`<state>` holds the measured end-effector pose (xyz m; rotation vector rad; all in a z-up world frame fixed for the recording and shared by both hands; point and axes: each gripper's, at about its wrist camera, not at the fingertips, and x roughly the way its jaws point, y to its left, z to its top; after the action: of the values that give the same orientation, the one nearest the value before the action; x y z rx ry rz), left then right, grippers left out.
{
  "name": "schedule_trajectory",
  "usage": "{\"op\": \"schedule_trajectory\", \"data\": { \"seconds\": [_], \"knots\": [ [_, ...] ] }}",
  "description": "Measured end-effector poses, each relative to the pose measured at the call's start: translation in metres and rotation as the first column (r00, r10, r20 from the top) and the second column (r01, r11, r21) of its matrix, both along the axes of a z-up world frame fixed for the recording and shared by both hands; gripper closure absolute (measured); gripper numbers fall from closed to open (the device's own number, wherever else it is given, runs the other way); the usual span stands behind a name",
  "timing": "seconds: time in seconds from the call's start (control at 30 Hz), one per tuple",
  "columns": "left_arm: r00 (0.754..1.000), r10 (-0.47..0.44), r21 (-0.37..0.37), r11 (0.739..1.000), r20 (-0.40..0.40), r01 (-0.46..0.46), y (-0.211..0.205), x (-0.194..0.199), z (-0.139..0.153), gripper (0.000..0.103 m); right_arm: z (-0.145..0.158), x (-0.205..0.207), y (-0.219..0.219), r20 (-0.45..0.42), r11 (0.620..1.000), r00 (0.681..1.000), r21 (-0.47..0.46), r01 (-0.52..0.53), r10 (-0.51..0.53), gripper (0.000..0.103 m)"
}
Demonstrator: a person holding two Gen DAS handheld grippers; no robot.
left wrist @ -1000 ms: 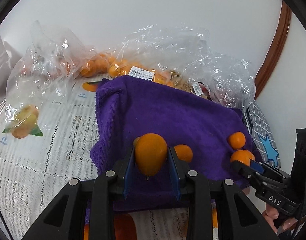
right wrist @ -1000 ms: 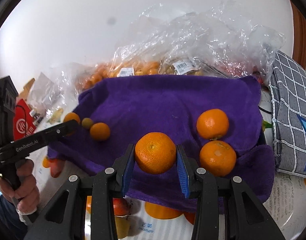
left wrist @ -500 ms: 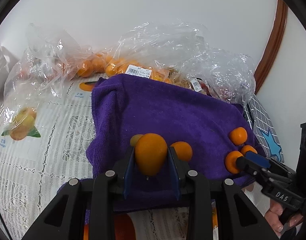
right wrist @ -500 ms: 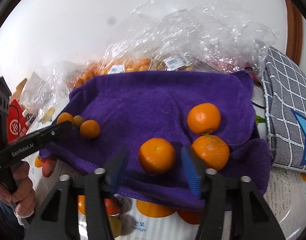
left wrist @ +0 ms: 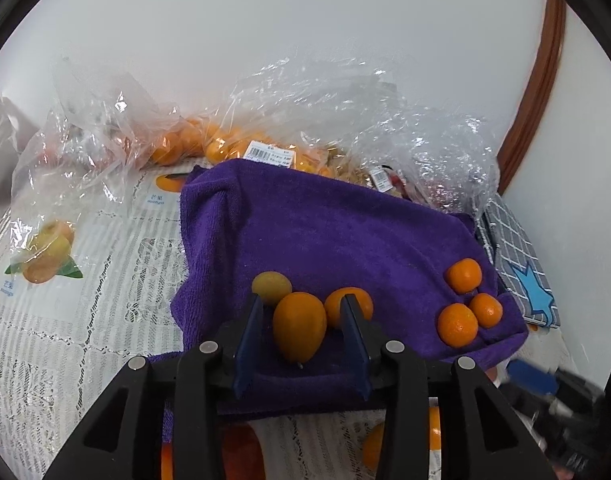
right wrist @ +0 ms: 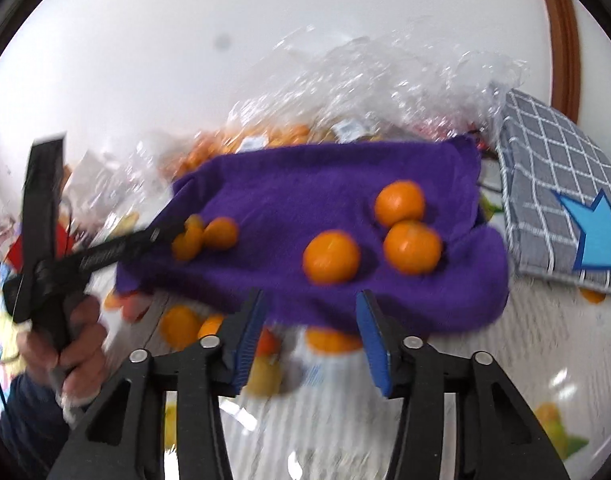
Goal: Organize fruits
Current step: 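Open the right tool onto the towel while the left tool releases its orange, then grasp a yellow-green fruit with the right tool while the left tool grasps an orange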
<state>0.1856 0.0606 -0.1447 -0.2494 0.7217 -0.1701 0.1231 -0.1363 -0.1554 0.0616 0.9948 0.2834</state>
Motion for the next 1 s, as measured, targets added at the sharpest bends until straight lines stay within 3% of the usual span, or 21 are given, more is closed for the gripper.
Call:
{"op": "schedule_trajectory", "data": {
  "seconds": [0.23,0.37,0.7,1.0],
  "knots": [
    [0.999,-0.013,0.011,1.000,0.036,0.013,0.000,-0.019,0.008,0.063,-0.018,-0.020,0.020,-0.075,0.998,0.995,-0.012,-0.062,0.060,0.066],
    [0.999,-0.005,0.002,1.000,0.037,0.005,0.005,-0.025,0.008,0.063,-0.030,-0.019,0.029,-0.111,0.995,0.992,-0.066,-0.074,0.067,0.077],
    [0.998,-0.047,0.007,0.999,0.044,0.047,-0.001,-0.044,0.006,0.063,-0.022,-0.032,0.011,-0.059,0.996,0.998,-0.094,-0.006,0.000,0.077],
    [0.988,-0.152,0.057,0.987,0.035,0.149,-0.027,-0.063,0.002,0.063,-0.015,-0.036,-0.019,-0.019,0.992,0.996,-0.094,0.083,-0.085,0.077]
  ]
}}
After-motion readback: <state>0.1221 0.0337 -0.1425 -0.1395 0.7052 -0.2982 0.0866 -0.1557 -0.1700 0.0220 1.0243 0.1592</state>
